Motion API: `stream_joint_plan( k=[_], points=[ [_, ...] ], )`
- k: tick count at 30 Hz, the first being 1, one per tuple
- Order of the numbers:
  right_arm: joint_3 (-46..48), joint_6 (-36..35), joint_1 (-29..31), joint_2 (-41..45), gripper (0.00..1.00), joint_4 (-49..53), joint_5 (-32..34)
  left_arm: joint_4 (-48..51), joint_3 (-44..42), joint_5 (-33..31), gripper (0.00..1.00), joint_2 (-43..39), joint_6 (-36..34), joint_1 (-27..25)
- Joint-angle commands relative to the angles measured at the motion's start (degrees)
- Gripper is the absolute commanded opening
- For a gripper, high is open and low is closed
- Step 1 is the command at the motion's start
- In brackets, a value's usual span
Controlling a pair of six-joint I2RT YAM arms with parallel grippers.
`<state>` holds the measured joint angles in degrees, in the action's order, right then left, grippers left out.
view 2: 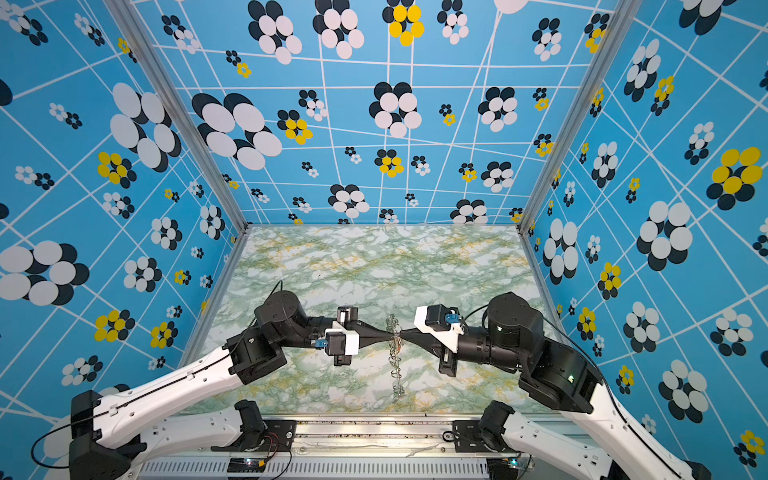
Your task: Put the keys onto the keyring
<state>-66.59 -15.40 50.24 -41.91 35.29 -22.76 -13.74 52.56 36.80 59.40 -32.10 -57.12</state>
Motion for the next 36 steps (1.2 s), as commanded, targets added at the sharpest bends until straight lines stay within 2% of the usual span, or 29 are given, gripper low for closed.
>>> stream_joint_plan(
  k=[1,36],
  points=[
    [-1.9,1.2,0.0,-0.2,0.0,-3.4,1.2,1.6,1.8,3.4,0.0,-0.2,-1.5,-1.5],
    [-2.4,1.1,-0.4,-0.5,0.0,-3.6,0.5,9.8,4.7,1.7,0.0,1.7,-4.0,-2.1]
  ],
)
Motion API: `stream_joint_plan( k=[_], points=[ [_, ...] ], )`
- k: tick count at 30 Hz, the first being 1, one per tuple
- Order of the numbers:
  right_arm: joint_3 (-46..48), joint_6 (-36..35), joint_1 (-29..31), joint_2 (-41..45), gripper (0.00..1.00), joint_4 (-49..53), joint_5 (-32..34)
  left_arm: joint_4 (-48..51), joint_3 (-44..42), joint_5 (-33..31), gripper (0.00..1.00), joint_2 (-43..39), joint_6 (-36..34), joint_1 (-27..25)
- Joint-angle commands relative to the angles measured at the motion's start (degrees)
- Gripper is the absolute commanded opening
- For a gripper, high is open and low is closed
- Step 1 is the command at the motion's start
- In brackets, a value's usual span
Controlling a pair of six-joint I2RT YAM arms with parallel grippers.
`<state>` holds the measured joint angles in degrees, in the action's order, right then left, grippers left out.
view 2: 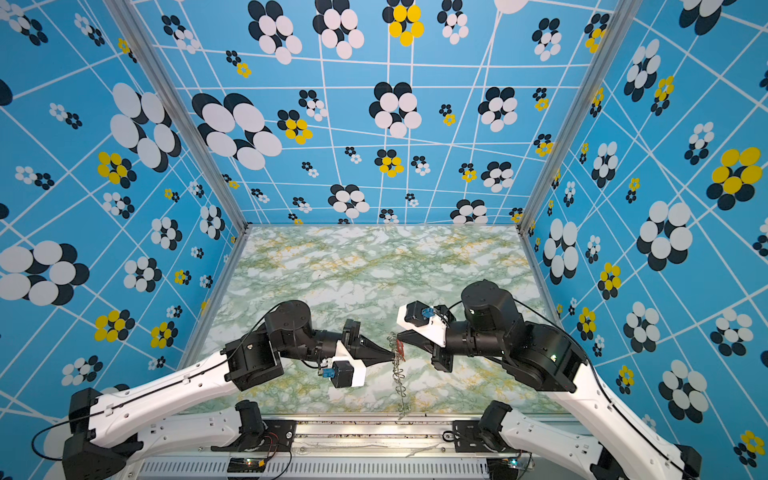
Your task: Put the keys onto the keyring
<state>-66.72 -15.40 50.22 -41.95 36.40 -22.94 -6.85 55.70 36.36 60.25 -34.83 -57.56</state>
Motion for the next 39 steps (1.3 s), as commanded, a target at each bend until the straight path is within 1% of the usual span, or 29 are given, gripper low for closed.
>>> stream_joint_plan(
  k=[1,20,25,27,30,33,36,39],
  points=[
    [-2.4,1.0,-0.3,-0.6,0.0,-4.6,0.8,3.0,1.6,2.0,0.0,0.8,-1.3,-1.6],
    [-2.8,0.5,-0.3,-1.0,0.0,-4.1,0.0,7.1,3.7,1.0,0.0,2.2,-1.7,-1.7],
    [-2.9,0.7,-0.3,-1.5,0.0,-3.1,1.2,4.8,2.5,1.1,0.0,0.8,-2.0,-1.8],
    [-2.8,0.7,-0.3,-1.4,0.0,-2.4,1.9,2.6,1.1,-0.1,0.0,-0.3,-2.0,-2.1],
    [-3.4,0.6,-0.5,-0.7,0.0,-0.6,3.6,2.2,0.0,-2.1,0.0,-1.2,-4.5,-2.2],
    [-5.2,0.5,-0.8,-0.2,0.0,2.3,2.4,0.4,-1.9,-3.4,0.0,-2.3,-6.5,-2.4],
    [-6.0,-0.4,-0.8,0.1,0.0,5.4,1.9,0.9,-2.3,-4.8,0.0,-2.5,-8.9,-3.2],
    [-7.2,-0.9,-0.8,-1.1,0.0,8.7,-0.8,1.3,-2.4,-6.0,0.0,-2.5,-10.3,-3.6]
  ],
)
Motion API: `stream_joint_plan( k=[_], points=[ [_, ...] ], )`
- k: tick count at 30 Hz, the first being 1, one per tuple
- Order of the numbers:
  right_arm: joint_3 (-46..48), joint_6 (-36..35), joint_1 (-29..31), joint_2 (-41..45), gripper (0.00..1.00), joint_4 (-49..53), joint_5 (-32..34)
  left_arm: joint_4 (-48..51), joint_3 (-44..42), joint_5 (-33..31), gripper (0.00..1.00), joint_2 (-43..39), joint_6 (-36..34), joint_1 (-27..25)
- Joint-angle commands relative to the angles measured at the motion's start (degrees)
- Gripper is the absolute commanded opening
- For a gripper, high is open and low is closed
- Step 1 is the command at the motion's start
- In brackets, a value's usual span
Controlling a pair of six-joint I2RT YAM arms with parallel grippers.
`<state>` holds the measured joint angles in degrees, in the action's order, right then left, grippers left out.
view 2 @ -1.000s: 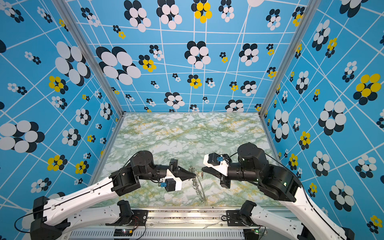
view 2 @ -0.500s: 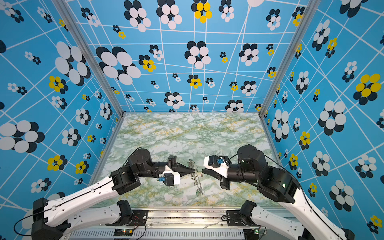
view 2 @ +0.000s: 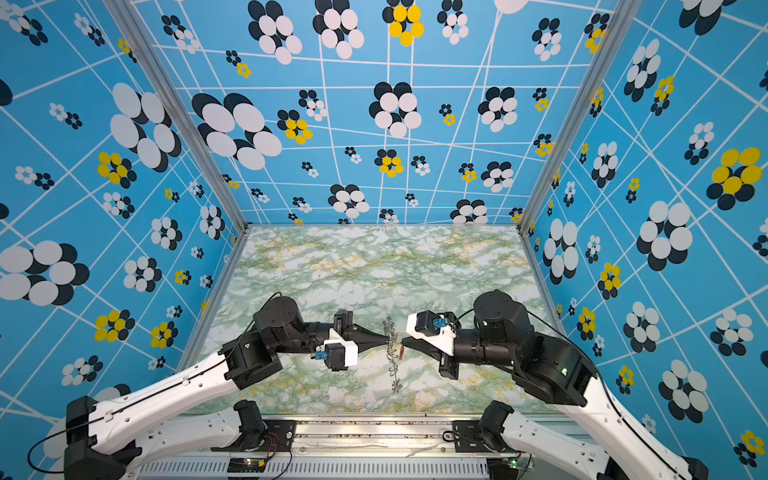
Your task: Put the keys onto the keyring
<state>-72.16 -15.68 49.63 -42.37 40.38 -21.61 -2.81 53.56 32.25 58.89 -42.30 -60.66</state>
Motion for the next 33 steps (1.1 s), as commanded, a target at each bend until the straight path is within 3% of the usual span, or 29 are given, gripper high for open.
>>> stream_joint_plan(
  k=[1,8,15,33],
  points=[
    [-2.1,-0.9,-0.3,-1.5,0.0,6.1,-3.1,-2.8,-0.3,-2.3,0.0,-1.2,-3.2,-0.6],
    [-2.2,-3.6,-0.2,-2.8,0.0,10.5,-6.1,-3.2,-0.8,-3.6,0.0,-1.8,-5.2,-0.8],
    [-1.8,-5.7,-0.2,-3.0,0.0,11.0,-4.9,-3.1,-1.2,-4.1,0.0,-1.8,-6.8,-0.7],
    [0.1,-5.5,-0.2,-4.4,0.0,9.3,-5.5,-3.5,-1.4,-3.9,0.0,-2.1,-6.8,-0.8]
  ],
)
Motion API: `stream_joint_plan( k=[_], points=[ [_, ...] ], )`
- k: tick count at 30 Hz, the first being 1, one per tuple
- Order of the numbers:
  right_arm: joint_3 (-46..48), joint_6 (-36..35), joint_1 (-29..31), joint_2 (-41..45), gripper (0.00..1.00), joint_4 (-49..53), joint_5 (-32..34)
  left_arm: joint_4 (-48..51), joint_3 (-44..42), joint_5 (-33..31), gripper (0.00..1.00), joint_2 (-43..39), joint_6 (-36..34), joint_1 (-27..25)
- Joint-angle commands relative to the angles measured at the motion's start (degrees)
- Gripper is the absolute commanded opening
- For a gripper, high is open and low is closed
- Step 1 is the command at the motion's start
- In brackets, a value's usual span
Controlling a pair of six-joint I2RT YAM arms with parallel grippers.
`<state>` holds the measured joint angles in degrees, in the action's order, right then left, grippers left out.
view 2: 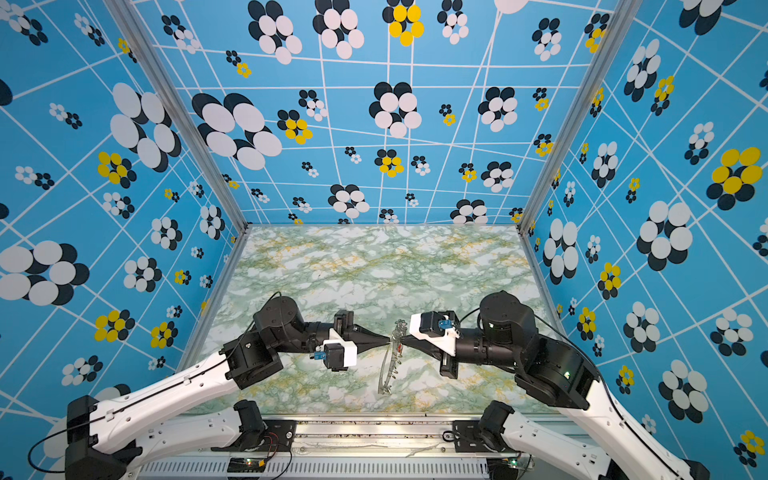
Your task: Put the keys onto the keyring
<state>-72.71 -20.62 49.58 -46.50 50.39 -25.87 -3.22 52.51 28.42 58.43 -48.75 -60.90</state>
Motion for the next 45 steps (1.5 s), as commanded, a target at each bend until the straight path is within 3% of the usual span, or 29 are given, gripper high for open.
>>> stream_joint_plan(
  k=[1,45],
  points=[
    [0.6,-0.6,-0.2,-0.4,0.0,-0.7,-1.4,-3.1,-0.3,0.0,0.0,-1.6,-0.3,-0.5],
    [0.1,0.8,-0.2,-2.0,0.0,-3.6,4.6,-2.2,0.9,6.0,0.0,-1.1,2.7,-0.7]
  ],
)
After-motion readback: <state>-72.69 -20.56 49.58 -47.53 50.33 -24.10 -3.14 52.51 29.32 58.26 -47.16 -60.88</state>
